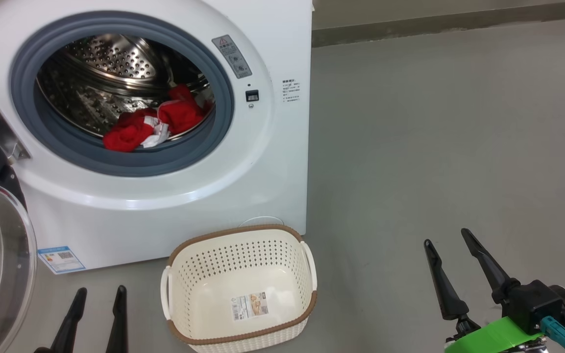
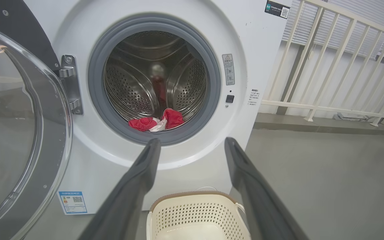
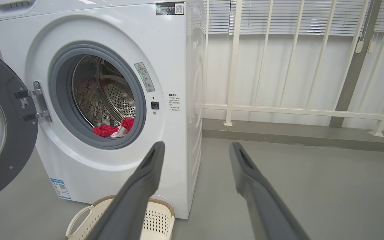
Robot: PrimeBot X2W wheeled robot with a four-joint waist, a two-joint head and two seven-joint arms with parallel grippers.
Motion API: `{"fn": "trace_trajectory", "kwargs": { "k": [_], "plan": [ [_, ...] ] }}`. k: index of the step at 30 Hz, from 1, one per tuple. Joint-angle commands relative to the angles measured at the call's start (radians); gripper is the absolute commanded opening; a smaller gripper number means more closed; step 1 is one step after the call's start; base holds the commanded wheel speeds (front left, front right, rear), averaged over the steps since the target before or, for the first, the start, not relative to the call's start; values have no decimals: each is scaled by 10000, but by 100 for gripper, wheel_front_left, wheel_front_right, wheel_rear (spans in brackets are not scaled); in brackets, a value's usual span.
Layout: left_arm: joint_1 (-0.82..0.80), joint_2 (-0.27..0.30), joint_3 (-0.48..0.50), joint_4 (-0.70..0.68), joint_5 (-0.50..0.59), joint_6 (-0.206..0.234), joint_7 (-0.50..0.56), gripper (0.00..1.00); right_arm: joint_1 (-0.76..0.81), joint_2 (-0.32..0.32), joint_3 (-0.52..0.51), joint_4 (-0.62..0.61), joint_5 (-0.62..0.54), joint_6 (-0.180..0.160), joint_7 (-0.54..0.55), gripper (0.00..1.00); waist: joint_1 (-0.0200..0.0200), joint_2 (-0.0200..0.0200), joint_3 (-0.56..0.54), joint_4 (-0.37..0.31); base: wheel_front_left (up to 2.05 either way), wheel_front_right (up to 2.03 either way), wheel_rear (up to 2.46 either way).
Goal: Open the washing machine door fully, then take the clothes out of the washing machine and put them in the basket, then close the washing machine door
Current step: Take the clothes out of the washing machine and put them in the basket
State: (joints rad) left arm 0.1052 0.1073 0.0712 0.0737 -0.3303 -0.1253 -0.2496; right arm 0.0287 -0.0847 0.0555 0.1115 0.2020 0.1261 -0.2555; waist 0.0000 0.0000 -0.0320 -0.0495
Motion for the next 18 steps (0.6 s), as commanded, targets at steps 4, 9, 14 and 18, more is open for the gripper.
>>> {"fn": "trace_trajectory", "kwargs": {
  "k": [4,9,14,18],
  "plan": [
    [-146,38,422,-185,251,-53,-121,100,-173,-121,203,-214,109,46,-63,100,0,0,19,18,0,0,0],
    [-151,-49,583,-130,478,-12,-121,100,-160,-127,218,-181,109,46,-63,100,0,0,-1,44,0,0,0],
    [-203,-146,739,25,700,181,-122,100,-177,-163,263,-159,99,46,-63,100,0,0,-19,66,38,-38,0],
    [-259,-188,767,77,760,188,-122,100,-186,-182,276,-146,98,46,-63,100,0,0,-28,82,89,-89,0]
  ]
}}
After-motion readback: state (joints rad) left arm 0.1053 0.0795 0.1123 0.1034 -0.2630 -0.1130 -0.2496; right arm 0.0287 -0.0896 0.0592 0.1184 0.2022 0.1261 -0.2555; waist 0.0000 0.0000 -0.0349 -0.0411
